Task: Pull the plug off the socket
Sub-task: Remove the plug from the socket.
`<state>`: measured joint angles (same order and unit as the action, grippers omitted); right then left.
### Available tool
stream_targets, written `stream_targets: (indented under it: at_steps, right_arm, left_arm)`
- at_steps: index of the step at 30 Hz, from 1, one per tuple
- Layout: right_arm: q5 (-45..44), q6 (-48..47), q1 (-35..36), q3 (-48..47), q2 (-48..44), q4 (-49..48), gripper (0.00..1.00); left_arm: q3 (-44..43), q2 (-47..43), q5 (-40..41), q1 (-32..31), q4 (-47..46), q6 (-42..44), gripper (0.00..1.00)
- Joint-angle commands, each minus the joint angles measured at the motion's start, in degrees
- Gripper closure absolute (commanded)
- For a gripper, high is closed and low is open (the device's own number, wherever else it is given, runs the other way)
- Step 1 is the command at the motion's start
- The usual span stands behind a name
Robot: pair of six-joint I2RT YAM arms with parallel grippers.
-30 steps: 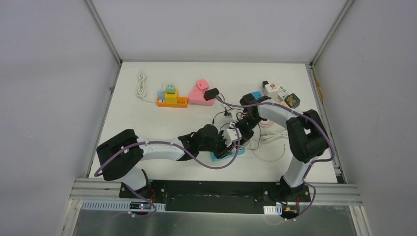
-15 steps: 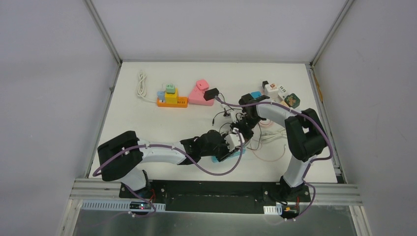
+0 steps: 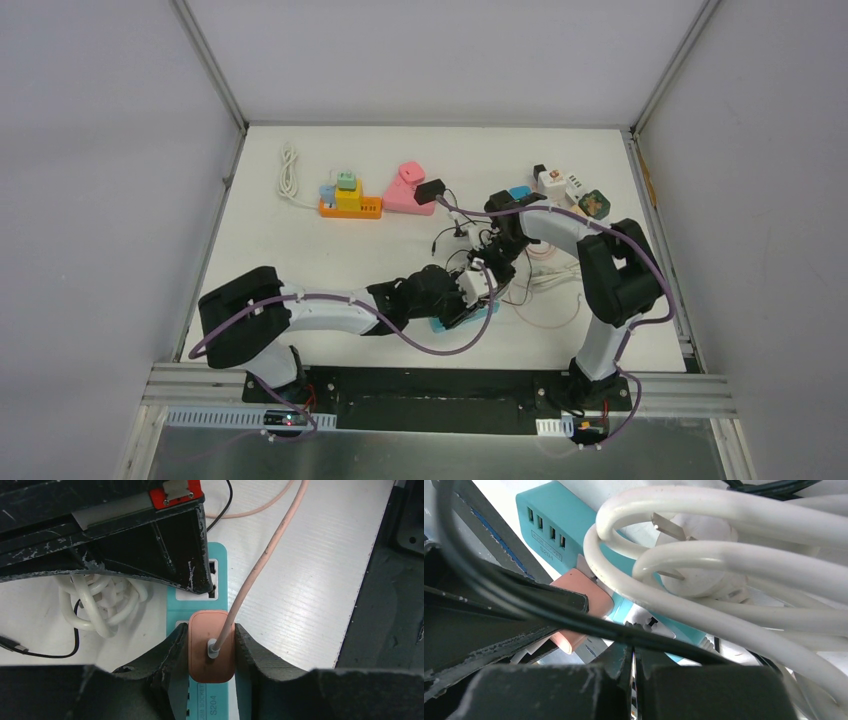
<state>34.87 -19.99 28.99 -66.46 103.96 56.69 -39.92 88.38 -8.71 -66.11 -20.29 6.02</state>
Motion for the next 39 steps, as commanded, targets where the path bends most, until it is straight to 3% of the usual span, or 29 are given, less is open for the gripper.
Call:
stream_targets:
  at_steps: [1, 3, 9, 20, 24, 30, 39]
  right_arm:
    - [-9.2, -2.2, 0.5, 0.7, 3.0, -3.6, 1.00]
    - [-9.3, -2.2, 0.5, 0.7, 3.1, -3.7, 1.00]
    - [-9.4, -2.3, 0.6, 0.5, 3.4, -3.4, 1.00]
    - [-10.0, -2.2, 0.6, 0.4, 3.8, -3.2, 1.00]
    - [-10.1, -2.2, 0.7, 0.2, 4.3, -3.1, 1.00]
    - [-10.3, -2.3, 0.7, 0.1, 4.6, -3.0, 1.00]
    - [-10.6, -2.4, 0.8, 0.1, 4.8, -2.9, 1.00]
  left_arm:
    - [-1.6, 0.4, 7.0, -1.7, 9.5, 3.9, 1.00]
    - [-1.4, -0.3, 6.5, -1.5, 9.0, 2.0, 1.00]
    - [1.5, -1.5, -5.7, 3.6, 1.7, -8.7, 1.00]
    - [-0.5, -2.8, 13.0, -2.7, 10.1, 2.1, 1.00]
    - [-0.4, -3.4, 12.3, -2.7, 10.1, 0.2, 1.00]
    - [-0.3, -3.3, 1.0, 0.9, 7.0, -5.7, 1.00]
    - [-1.5, -3.4, 14.9, -4.3, 10.9, 4.5, 1.00]
